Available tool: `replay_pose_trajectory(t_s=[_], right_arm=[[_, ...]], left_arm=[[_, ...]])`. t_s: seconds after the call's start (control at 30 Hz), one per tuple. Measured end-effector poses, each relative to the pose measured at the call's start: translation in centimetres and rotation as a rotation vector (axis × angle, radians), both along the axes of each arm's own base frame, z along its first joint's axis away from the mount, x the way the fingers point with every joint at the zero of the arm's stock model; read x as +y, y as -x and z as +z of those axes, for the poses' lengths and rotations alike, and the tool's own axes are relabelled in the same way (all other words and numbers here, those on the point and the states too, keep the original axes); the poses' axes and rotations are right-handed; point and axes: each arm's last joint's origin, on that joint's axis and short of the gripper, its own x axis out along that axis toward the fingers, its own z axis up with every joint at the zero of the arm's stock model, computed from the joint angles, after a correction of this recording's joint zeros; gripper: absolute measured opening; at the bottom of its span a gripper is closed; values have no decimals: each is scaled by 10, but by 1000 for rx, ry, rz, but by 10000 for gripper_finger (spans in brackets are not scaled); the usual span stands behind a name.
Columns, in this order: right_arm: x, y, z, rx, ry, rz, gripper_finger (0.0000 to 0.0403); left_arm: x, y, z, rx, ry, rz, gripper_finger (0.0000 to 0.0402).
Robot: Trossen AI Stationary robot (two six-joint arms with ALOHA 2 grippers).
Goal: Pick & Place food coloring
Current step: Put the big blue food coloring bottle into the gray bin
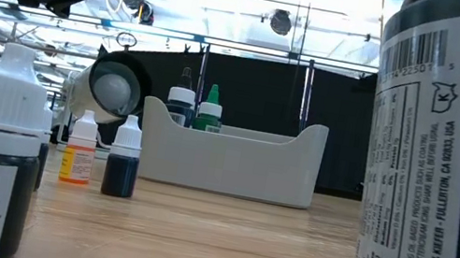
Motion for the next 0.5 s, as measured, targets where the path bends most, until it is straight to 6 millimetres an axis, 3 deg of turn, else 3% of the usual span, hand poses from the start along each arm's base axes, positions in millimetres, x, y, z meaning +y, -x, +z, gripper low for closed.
replay_pose_trajectory(t_s=[0.33,0.5], right_arm=[[2,8,-6,-115,-17,186,1],[-5,8,-9,-101,-24,77,1]], left_arm=[[0,0,-3,29,-13,5,37],[0,0,-4,36,19,0,37]])
